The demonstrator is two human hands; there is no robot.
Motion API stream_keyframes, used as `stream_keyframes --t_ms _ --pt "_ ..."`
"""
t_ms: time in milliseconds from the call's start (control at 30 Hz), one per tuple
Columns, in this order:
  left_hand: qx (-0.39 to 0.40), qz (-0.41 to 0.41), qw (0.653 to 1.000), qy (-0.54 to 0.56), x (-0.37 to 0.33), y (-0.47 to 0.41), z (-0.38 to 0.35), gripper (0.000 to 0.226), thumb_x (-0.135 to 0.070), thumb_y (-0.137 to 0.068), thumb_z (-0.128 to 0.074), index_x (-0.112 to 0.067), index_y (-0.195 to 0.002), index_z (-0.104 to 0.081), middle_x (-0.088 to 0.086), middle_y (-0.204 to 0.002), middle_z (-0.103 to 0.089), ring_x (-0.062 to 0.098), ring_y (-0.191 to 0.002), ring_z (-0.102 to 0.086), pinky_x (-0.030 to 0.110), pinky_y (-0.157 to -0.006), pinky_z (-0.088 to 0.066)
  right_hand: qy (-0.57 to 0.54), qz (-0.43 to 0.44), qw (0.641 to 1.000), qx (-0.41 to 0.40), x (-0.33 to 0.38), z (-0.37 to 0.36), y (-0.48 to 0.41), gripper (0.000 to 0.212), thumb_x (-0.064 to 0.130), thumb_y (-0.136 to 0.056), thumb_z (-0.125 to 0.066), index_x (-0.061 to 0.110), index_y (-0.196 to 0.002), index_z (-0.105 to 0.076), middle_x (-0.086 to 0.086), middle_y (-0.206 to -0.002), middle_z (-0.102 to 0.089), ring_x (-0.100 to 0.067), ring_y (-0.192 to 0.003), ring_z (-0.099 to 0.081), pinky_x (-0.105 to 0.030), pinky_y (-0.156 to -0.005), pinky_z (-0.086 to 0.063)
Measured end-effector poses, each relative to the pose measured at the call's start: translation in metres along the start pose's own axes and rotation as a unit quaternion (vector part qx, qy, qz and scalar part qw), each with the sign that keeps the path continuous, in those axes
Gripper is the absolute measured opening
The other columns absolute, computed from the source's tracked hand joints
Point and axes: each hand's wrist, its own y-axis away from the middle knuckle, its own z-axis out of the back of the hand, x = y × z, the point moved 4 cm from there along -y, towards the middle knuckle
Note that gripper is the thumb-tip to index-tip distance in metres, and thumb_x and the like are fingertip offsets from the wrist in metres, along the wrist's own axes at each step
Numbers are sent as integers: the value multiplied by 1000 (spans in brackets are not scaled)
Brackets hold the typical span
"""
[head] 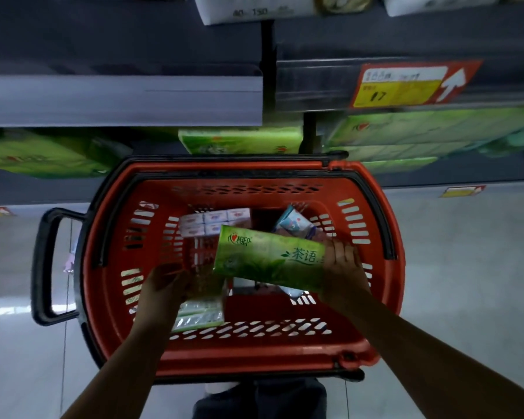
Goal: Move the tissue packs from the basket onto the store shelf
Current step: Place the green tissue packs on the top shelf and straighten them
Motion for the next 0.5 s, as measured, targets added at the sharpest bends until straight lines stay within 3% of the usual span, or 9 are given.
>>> stream_keyframes --t_ms 100,167,233,300,400,500 --pt "14 -7 1000 7 -6 5 -3 15 -9 -94 -53 -6 -107 -60 15 -99 -70 32 -91 -68 43 -82 -52 -26 7 1000 -3 -3 13 5 101 34 -44 -90 -13 -122 -47 -29 -109 -61 -44 -101 -60 -55 -90 -50" --pt "28 -11 999 11 -12 11 -6 24 -15 -93 -54 -3 -114 -58 14 -105 -70 31 -96 -68 45 -87 -52 -58 11 998 -3 -6 25 8 105 47 -54 -83 -11 -130 -42 -30 -122 -54 -44 -115 -52 -54 -100 -41" --pt "41 -15 999 21 -19 18 -9 33 -22 -88 -59 -5 -116 -58 11 -105 -71 30 -97 -68 44 -88 -51 -83 14 996 -1 -8 41 14 109 67 -66 -58 -7 -140 -30 -28 -138 -40 -43 -130 -36 -52 -111 -28" --pt "60 -13 997 36 -26 25 -10 41 -27 -82 -63 -8 -118 -58 9 -105 -73 28 -98 -70 39 -85 -51 -116 11 993 0 -8 62 22 113 77 -64 -38 0 -145 -18 -24 -149 -27 -39 -139 -23 -50 -115 -20" --pt "113 8 992 53 -37 37 -9 51 -35 -80 -66 -12 -125 -56 7 -115 -70 19 -102 -69 33 -88 -49 -168 15 986 -3 -7 94 41 106 63 -71 -56 8 -148 -10 -16 -155 -16 -32 -144 -11 -44 -117 -14" --pt "133 48 986 89 -52 50 0 63 -42 -63 -79 -22 -119 -60 4 -113 -71 22 -104 -68 34 -87 -49 -187 51 980 -42 -8 123 63 102 57 -69 -63 10 -147 -17 -13 -152 -23 -29 -142 -16 -41 -116 -18"
